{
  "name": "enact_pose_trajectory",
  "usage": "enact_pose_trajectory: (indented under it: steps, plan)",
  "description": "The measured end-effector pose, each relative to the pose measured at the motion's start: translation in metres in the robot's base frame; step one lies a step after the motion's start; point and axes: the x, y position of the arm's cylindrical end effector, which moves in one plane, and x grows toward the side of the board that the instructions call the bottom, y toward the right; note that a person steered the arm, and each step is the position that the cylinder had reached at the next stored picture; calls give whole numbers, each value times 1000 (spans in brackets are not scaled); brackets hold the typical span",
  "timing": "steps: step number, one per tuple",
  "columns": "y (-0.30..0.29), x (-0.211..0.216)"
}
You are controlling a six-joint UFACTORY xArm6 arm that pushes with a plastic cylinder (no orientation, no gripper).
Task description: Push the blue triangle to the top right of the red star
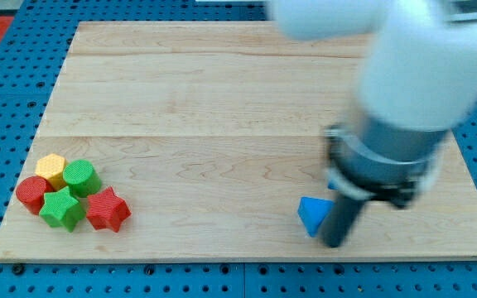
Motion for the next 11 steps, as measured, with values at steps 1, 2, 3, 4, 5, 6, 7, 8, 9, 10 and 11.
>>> enact_pose_trajectory:
  steps: [1, 2, 3, 4, 5, 6, 7, 8, 9, 10, 11]
  plan:
    - [-65, -36]
    - [-4, -29]
    - [34, 6]
    - [103, 2]
    - [76, -26]
    - [-9, -30]
    - [-46, -47]
    - [-22, -70]
    - [-67, -70]
    - [-97, -68]
    - [-107, -65]
